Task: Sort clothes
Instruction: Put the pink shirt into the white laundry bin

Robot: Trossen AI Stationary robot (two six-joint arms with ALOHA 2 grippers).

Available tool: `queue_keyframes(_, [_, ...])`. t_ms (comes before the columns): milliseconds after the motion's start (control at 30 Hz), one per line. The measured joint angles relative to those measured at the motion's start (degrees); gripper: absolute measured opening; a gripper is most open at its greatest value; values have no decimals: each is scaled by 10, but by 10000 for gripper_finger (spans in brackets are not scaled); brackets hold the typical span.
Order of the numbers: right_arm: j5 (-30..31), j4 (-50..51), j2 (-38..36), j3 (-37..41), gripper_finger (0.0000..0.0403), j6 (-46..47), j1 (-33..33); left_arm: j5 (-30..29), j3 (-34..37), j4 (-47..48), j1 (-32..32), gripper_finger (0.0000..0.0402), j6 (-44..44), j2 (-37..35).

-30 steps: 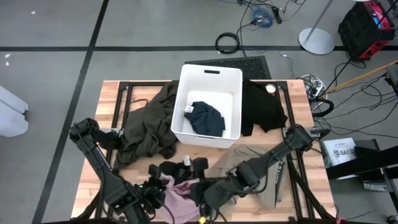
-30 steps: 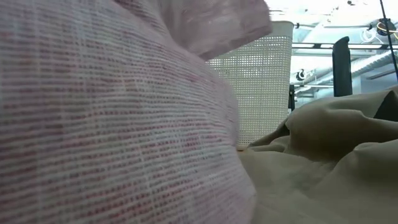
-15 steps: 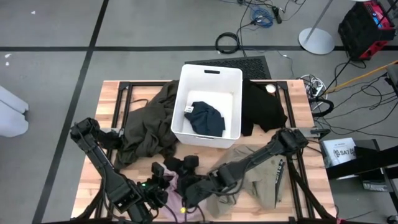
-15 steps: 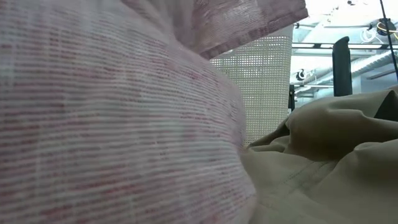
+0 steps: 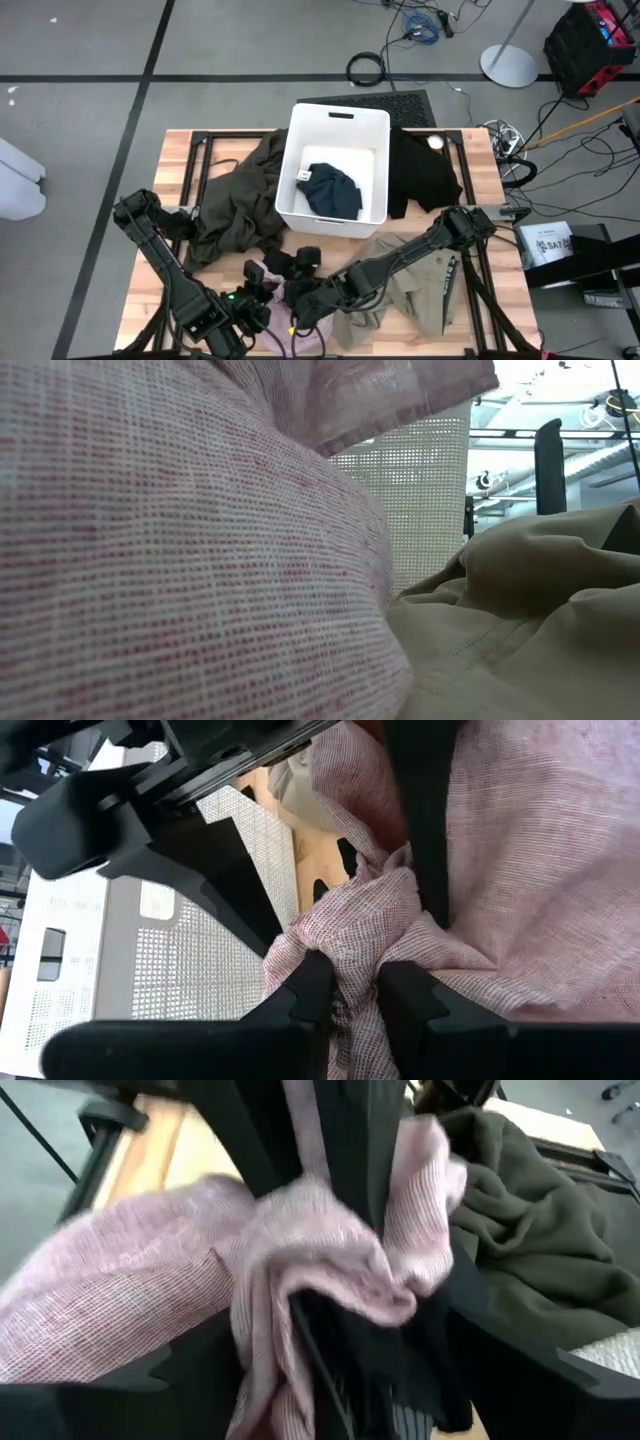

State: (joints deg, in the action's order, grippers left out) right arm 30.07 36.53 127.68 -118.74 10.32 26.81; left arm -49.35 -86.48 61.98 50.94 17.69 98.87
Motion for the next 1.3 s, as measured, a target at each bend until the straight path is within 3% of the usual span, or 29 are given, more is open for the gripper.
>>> queue_keyframes(833, [3, -65, 0, 0, 326, -110, 4, 11, 0, -2, 0, 71, 29, 0])
queue_keyframes(1100, [2, -61, 0, 0, 274, -110, 4, 10, 0, 0, -6, 81, 43, 0])
queue_keyframes(1300, [3, -51, 0, 0, 220, -110, 4, 13, 0, 0, -19, 121, 77, 0])
